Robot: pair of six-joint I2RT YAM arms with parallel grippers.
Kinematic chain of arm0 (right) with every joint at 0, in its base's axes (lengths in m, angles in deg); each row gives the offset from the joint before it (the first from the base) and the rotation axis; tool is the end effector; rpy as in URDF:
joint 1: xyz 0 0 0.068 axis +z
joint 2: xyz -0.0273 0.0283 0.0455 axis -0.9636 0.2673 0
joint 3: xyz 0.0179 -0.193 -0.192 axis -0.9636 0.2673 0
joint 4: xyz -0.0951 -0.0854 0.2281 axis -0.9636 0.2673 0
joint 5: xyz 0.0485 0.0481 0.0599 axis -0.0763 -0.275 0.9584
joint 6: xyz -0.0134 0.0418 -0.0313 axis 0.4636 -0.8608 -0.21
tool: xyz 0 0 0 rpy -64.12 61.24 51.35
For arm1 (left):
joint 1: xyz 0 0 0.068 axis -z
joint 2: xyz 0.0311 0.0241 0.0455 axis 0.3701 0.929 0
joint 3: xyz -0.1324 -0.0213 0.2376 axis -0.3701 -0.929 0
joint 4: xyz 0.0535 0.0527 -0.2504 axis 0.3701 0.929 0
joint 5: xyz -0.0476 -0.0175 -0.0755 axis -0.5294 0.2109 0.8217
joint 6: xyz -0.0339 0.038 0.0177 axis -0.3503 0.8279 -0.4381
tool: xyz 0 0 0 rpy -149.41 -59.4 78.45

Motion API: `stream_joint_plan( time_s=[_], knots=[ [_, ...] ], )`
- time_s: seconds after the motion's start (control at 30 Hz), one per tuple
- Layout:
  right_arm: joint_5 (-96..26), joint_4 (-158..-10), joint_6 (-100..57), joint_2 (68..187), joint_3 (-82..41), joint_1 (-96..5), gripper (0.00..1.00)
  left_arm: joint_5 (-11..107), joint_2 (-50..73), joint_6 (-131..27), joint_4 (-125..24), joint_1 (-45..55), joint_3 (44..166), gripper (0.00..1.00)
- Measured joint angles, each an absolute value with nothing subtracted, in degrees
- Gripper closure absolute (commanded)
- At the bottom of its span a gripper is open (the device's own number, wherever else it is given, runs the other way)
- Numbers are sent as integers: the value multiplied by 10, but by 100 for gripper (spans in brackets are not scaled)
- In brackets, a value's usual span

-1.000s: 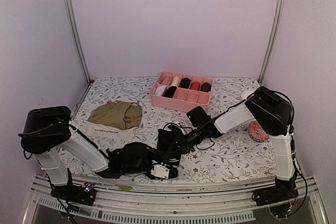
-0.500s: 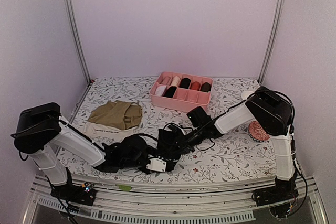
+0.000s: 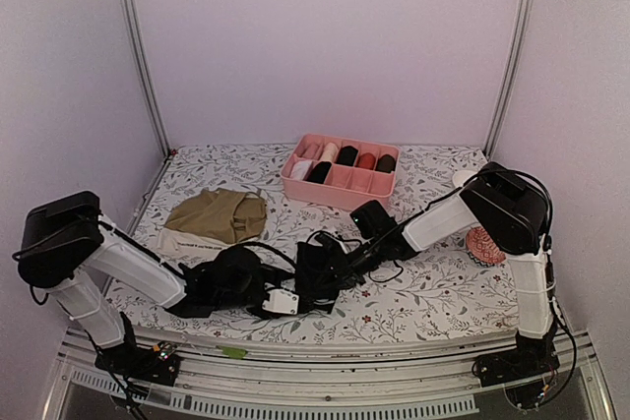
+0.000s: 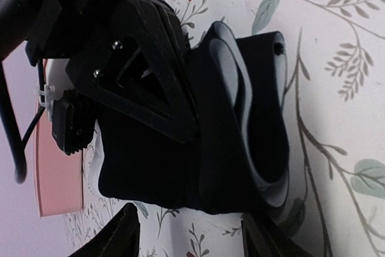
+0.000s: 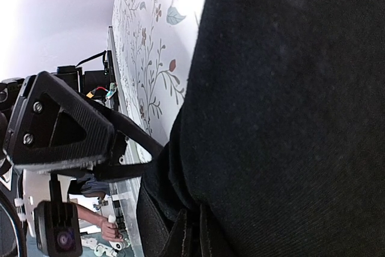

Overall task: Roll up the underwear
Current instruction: Roll the underwear at the center of the board.

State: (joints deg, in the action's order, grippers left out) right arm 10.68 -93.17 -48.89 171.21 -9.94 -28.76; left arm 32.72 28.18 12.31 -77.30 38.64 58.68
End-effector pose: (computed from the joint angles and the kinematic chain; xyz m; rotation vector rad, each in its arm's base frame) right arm 0.2617 0.3094 0.0749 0.7123 -2.5178 -1.5689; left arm 0.1376 -0.2331 0.1104 1.8166 1.2752 0.0654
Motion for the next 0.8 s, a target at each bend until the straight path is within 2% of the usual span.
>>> stream_joint_plan(
  time_s=[0.27,0.8],
  knots=[
    [105,-932,-489,1712,-98,-288,94,299,360,162,-882,413,611,40],
    [106,-946,-489,1712,-92,-288,95,304,374,150,-884,451,629,37]
  ],
)
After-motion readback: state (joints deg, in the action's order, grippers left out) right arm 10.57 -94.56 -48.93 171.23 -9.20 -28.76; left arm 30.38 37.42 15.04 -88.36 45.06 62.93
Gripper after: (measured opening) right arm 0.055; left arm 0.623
